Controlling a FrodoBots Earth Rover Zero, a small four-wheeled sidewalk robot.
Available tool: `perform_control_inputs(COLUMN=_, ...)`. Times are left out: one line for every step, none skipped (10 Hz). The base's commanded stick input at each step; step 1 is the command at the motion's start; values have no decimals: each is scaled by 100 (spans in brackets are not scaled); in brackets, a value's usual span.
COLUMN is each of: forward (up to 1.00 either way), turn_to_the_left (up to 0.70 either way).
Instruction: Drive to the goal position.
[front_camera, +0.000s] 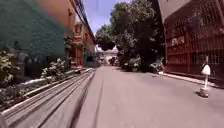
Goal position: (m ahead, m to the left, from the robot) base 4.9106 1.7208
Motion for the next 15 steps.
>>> perform_control_inputs(forward=100, turn_to_the_left=0)
perform_control_inputs(forward=100, turn_to_the_left=0)
perform_control_inputs(forward=100, turn_to_the_left=0)
perform_control_inputs(forward=100, turn_to_the_left=0)
perform_control_inputs(forward=100, turn_to_the_left=0)
perform_control_inputs(forward=100, turn_to_the_left=0)
perform_control_inputs(forward=100, turn_to_the_left=0)
perform_control_inputs(forward=100, turn_to_the_left=0)
perform_control_inputs(forward=100, turn_to_the_left=0)
perform_control_inputs(forward=100, turn_to_the_left=0)
perform_control_inputs(forward=100, turn_to_the_left=0)
perform_control_inputs(forward=100, turn_to_the_left=0)
perform_control_inputs(forward=100, turn_to_the_left=0)
perform_control_inputs(forward=100, turn_to_the_left=0)
perform_control_inputs(forward=100, turn_to_the_left=0)
